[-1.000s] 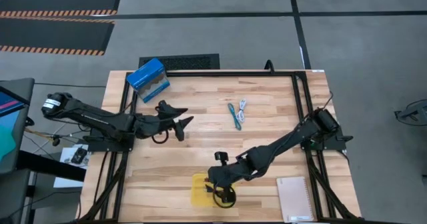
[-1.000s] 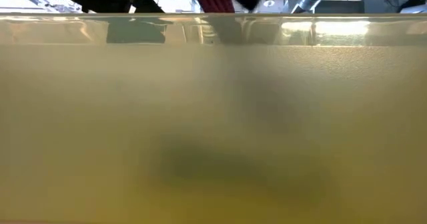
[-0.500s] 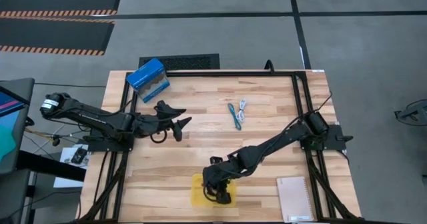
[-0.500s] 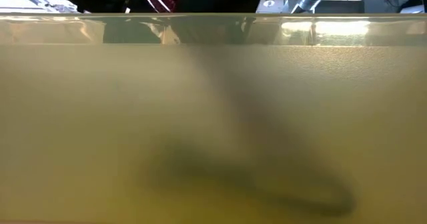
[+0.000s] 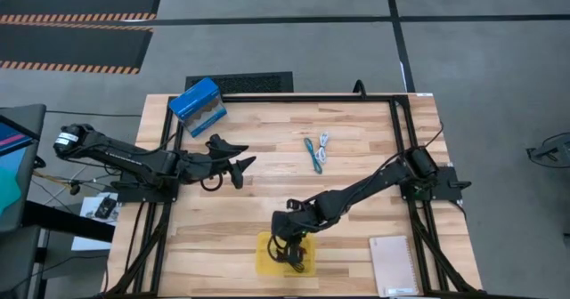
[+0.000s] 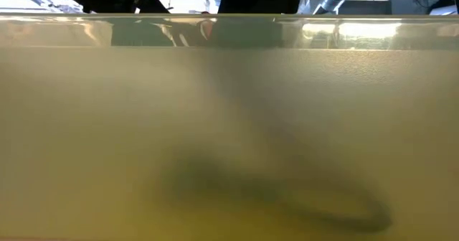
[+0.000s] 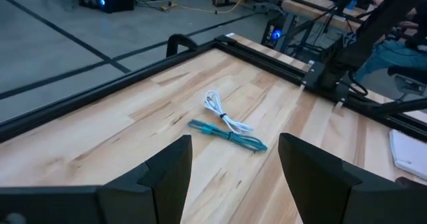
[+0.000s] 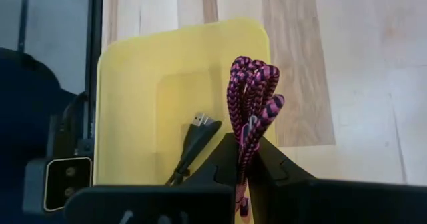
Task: Pick and place USB-C Cables
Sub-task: Put the pink charger cable into the yellow bin
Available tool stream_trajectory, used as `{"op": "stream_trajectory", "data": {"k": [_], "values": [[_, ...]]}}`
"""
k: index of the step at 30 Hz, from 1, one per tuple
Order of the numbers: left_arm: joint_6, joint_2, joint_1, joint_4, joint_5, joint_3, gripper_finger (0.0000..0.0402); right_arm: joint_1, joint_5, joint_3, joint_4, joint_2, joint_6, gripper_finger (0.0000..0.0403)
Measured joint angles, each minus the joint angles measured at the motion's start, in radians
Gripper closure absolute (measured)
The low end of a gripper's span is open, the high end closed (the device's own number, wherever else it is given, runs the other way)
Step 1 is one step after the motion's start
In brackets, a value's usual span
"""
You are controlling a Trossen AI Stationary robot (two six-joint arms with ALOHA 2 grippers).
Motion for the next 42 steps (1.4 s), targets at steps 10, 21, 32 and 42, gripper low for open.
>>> {"op": "stream_trajectory", "data": {"k": [10, 21, 32, 42], "values": [[0.017, 0.000, 0.000, 0.001, -0.007, 0.000, 0.0189, 0.017, 0.029, 0.002, 0.009, 0.012, 0.000, 0.0376], [0.035, 0.000, 0.011, 0.008, -0.009, 0.000, 0.0189, 0.019, 0.021, 0.000, 0.018, 0.112, -0.008, 0.0368], [0.030, 0.000, 0.013, 0.008, -0.003, 0.000, 0.0189, 0.008, 0.031, -0.001, 0.020, 0.114, -0.027, 0.0350], [0.028, 0.000, 0.013, 0.008, -0.007, 0.000, 0.0189, -0.004, 0.125, 0.000, 0.027, 0.132, -0.001, 0.0315]]}}
